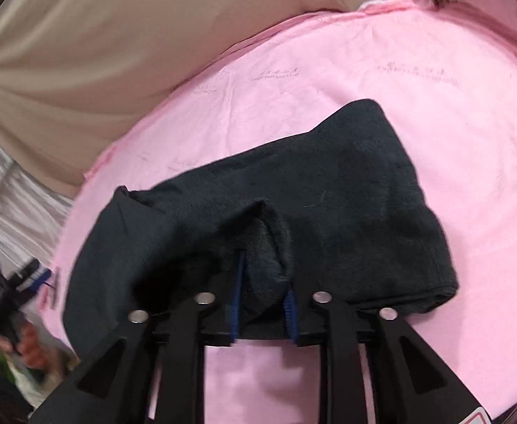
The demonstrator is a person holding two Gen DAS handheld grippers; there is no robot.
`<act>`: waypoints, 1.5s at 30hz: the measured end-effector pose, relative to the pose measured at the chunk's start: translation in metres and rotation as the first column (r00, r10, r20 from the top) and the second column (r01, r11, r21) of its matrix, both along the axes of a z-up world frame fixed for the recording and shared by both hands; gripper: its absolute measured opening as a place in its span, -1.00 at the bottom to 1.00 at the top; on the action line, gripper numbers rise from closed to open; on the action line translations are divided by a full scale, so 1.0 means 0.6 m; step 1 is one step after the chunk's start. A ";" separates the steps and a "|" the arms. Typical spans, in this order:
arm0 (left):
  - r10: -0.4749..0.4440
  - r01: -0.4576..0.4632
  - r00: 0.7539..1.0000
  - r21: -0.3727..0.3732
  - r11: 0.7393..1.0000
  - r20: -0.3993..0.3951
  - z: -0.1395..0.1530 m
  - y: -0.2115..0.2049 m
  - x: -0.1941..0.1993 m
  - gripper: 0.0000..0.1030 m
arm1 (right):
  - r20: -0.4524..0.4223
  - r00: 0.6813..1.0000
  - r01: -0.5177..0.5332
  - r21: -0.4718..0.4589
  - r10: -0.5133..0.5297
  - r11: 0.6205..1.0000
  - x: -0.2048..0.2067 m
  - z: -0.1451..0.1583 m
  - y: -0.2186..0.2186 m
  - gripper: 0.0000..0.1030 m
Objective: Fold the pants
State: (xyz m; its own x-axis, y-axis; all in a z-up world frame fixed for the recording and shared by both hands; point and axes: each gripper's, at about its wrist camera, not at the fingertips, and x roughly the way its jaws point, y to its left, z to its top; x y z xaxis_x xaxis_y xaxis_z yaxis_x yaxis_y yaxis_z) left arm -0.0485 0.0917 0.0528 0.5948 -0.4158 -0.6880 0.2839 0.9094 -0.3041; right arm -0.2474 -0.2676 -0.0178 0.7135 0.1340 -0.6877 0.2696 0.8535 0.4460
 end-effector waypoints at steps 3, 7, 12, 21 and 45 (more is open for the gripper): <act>-0.035 0.034 0.999 0.045 0.998 0.019 -0.002 0.000 -0.023 0.79 | 0.048 0.999 -0.008 -0.072 0.012 0.997 -0.048 0.034 0.022 0.05; -0.074 0.071 0.997 0.090 0.993 0.028 -0.009 0.003 -0.044 0.79 | 0.121 0.972 -0.206 0.032 0.201 0.978 -0.098 0.037 0.086 0.42; -0.099 0.099 0.995 0.020 0.995 -0.018 -0.027 -0.005 -0.044 0.79 | 0.008 0.943 -0.333 0.055 0.333 0.941 -0.012 -0.035 0.188 0.35; -0.052 0.054 0.998 -0.047 0.997 0.044 0.018 0.034 -0.054 0.80 | 0.238 0.802 -0.427 -0.411 0.547 0.806 0.095 0.300 0.269 -0.83; -0.491 0.495 0.868 0.066 0.866 -0.072 -0.084 -0.356 -0.078 0.85 | -0.034 0.978 -0.202 0.117 0.207 0.972 0.050 -0.023 -0.037 0.27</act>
